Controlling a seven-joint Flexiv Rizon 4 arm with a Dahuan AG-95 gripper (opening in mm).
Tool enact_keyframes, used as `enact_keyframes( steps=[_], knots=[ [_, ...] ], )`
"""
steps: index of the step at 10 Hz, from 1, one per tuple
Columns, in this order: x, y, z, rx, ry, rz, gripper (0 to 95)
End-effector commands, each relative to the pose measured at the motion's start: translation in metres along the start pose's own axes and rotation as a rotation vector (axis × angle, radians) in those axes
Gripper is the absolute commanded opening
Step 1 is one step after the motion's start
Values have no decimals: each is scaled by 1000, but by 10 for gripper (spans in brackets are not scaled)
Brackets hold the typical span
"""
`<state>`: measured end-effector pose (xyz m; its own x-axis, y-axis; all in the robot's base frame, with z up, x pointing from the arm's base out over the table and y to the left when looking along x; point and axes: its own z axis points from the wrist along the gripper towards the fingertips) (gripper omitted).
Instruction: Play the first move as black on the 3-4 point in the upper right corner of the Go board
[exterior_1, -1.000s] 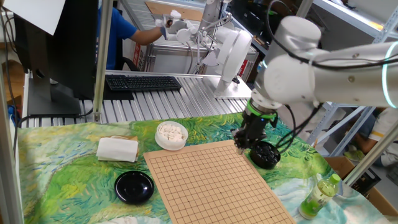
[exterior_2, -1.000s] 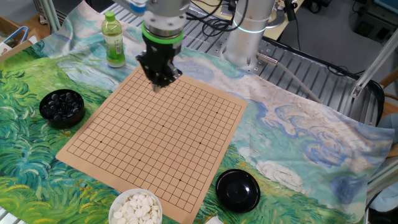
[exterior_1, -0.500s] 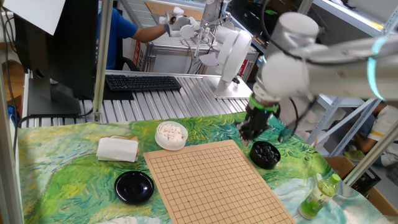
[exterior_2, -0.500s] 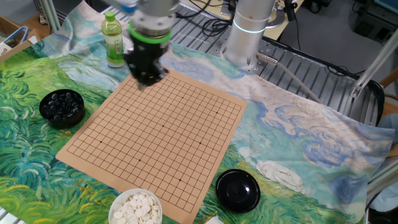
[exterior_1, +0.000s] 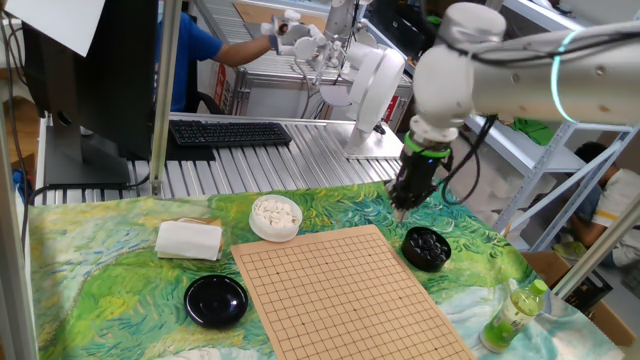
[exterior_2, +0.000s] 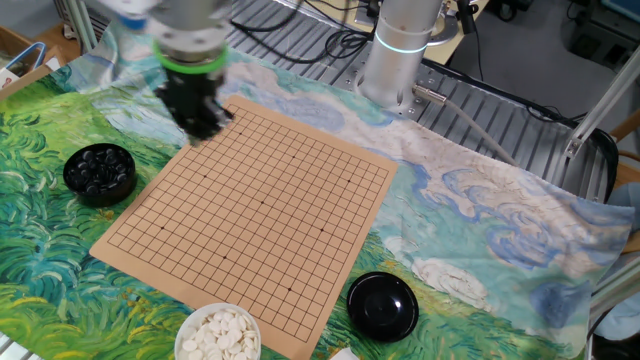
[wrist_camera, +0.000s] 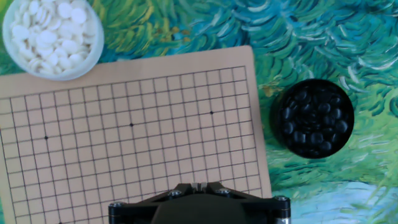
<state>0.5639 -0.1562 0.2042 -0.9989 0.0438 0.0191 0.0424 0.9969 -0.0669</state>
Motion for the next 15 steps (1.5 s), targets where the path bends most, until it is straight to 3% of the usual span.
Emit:
enact_keyframes(
  steps=[1, 2, 3, 5, 11, 13, 14, 15],
  knots=[
    [-11, -19, 2, -7, 19, 0, 0],
    [-14, -29, 2, -17, 16, -8, 0],
    [-13, -32, 7, -3, 9, 9, 0],
    [-10, -39, 15, -10, 4, 5, 0],
    [-8, -44, 23, -13, 3, 25, 0],
    [-8, -44, 23, -32, -1, -14, 0],
    [-8, -44, 23, -44, -3, -87, 0],
    [-8, -44, 23, -61, -2, -107, 0]
  ],
)
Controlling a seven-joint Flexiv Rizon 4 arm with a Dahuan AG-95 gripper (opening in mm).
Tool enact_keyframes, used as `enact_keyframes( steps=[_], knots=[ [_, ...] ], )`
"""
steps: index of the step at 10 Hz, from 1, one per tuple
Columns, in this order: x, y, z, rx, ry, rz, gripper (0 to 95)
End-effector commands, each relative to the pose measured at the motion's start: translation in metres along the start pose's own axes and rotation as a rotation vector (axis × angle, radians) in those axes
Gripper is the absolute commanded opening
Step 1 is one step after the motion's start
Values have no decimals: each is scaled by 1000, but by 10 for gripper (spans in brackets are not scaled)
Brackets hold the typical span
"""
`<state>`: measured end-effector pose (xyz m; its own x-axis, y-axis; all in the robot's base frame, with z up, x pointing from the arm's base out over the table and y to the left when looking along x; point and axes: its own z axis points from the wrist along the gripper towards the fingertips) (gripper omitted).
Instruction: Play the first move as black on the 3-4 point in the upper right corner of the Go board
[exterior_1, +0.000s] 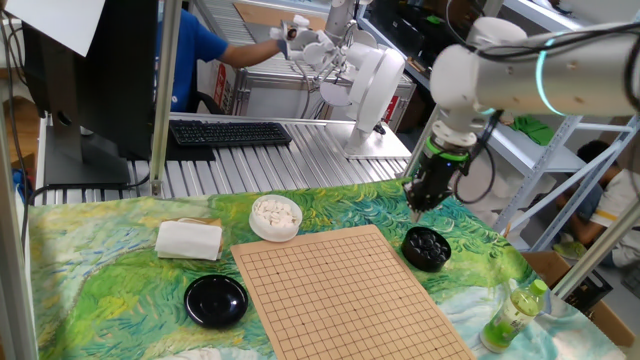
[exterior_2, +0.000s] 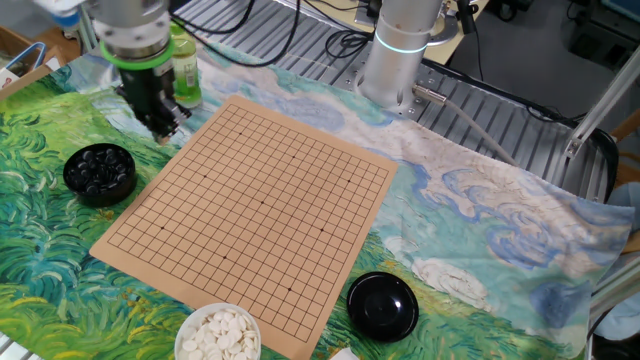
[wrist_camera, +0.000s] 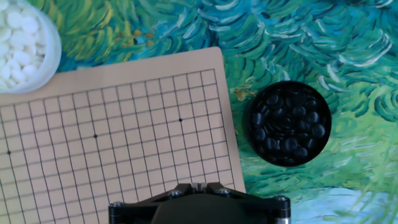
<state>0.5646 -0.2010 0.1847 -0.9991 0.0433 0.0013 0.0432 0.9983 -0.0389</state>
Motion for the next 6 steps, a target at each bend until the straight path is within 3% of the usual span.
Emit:
enact_keyframes(
  steps=[1, 3, 6],
  knots=[
    [-5, 0, 1, -35, 16, -114, 0],
    [-5, 0, 1, 10, 30, -67, 0],
    [-5, 0, 1, 15, 81, 4, 0]
  ],
)
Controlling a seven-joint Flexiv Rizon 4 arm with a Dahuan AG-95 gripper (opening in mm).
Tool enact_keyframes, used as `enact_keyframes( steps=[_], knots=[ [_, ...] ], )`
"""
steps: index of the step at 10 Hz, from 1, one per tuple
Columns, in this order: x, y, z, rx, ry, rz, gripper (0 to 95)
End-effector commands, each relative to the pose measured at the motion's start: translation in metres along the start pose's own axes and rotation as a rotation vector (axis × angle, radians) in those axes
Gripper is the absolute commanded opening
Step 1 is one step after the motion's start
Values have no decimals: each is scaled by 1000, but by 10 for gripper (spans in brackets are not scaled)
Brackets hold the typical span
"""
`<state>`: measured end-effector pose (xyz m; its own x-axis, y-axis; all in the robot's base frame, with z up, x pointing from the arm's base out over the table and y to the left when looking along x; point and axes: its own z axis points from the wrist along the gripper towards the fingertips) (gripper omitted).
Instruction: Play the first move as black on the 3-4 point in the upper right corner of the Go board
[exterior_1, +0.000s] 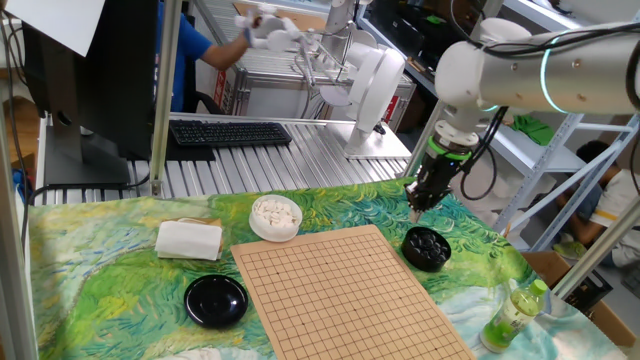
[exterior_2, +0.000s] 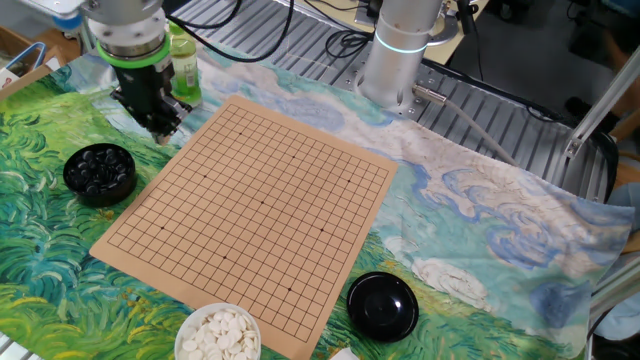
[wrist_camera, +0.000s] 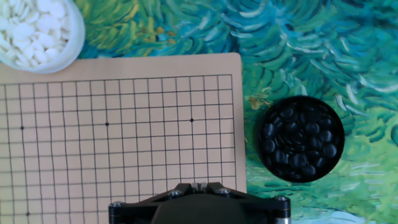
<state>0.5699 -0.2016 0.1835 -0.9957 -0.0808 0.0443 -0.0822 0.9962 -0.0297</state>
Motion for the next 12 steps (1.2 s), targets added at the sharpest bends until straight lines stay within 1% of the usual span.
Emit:
enact_keyframes(
  steps=[1, 3, 4, 5, 6, 7, 8, 9, 11, 12],
  knots=[
    [0, 0, 0, 20, 43, 151, 0],
    [0, 0, 0, 31, 39, 159, 0],
    [0, 0, 0, 38, 25, 139, 0],
    [0, 0, 0, 39, 5, 142, 0],
    [0, 0, 0, 34, -5, 148, 0],
    [0, 0, 0, 15, 0, 159, 0],
    [0, 0, 0, -5, 14, 165, 0],
    [0, 0, 0, -15, 24, 171, 0],
    [0, 0, 0, -2, 24, 179, 0],
    [1, 0, -1, 21, 17, 191, 0]
  ],
)
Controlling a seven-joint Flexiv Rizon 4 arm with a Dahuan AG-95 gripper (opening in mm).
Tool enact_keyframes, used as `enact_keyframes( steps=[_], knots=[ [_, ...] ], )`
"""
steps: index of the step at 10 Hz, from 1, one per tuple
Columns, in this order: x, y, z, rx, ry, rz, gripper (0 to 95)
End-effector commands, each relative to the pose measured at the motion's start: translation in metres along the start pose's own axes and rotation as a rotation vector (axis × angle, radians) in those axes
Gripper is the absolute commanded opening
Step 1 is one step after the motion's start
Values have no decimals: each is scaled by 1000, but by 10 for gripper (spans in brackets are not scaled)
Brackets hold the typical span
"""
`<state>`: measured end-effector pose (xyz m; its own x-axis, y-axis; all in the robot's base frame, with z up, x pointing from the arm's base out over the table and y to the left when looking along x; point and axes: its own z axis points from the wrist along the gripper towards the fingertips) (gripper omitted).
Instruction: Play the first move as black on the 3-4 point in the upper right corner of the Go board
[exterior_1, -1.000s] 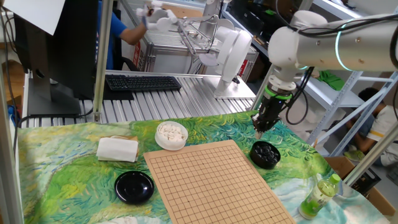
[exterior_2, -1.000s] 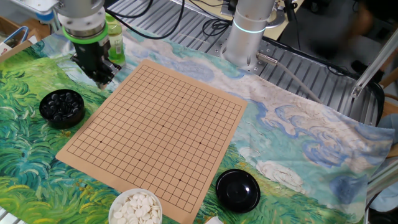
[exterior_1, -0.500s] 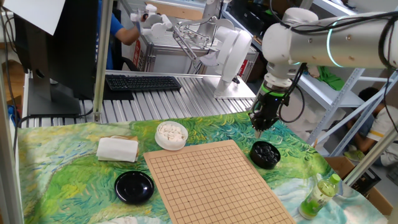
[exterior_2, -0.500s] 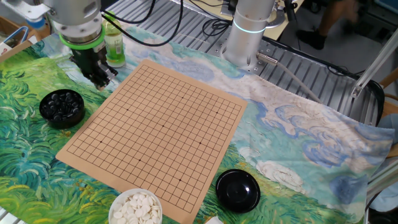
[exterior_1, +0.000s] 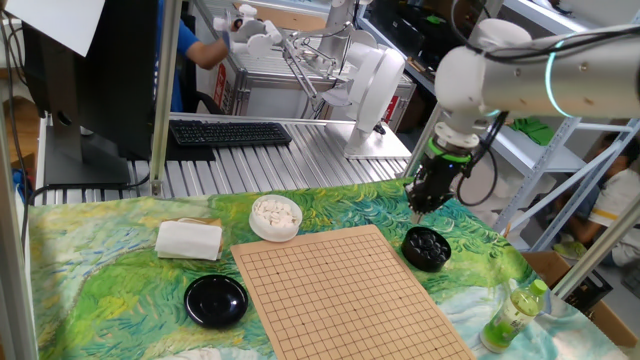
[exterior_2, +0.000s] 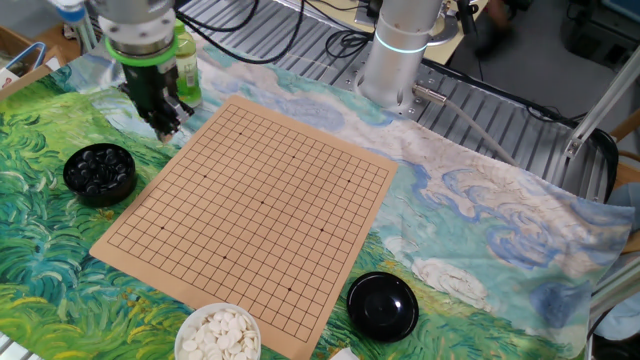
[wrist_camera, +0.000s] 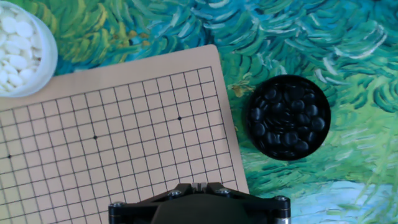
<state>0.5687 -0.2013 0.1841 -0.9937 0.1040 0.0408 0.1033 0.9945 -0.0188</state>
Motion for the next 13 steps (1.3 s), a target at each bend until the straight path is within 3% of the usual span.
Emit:
enact_keyframes(
  steps=[1, 2, 3, 4, 6, 9, 10, 11, 13],
  knots=[
    [-1, -1, -2, 45, 3, 11, 0],
    [-3, -3, -1, 46, -10, 15, 0],
    [-13, -12, 2, 70, -24, 5, 0],
    [-20, -20, 4, 73, -23, -8, 0],
    [-44, -52, 13, 53, -25, -50, 0],
    [-67, -93, 27, 51, -27, -82, 0],
    [-69, -98, 29, 50, -27, -86, 0],
    [-79, -118, 37, 48, -28, -95, 0],
    [-82, -126, 40, 42, -32, -61, 0]
  ],
)
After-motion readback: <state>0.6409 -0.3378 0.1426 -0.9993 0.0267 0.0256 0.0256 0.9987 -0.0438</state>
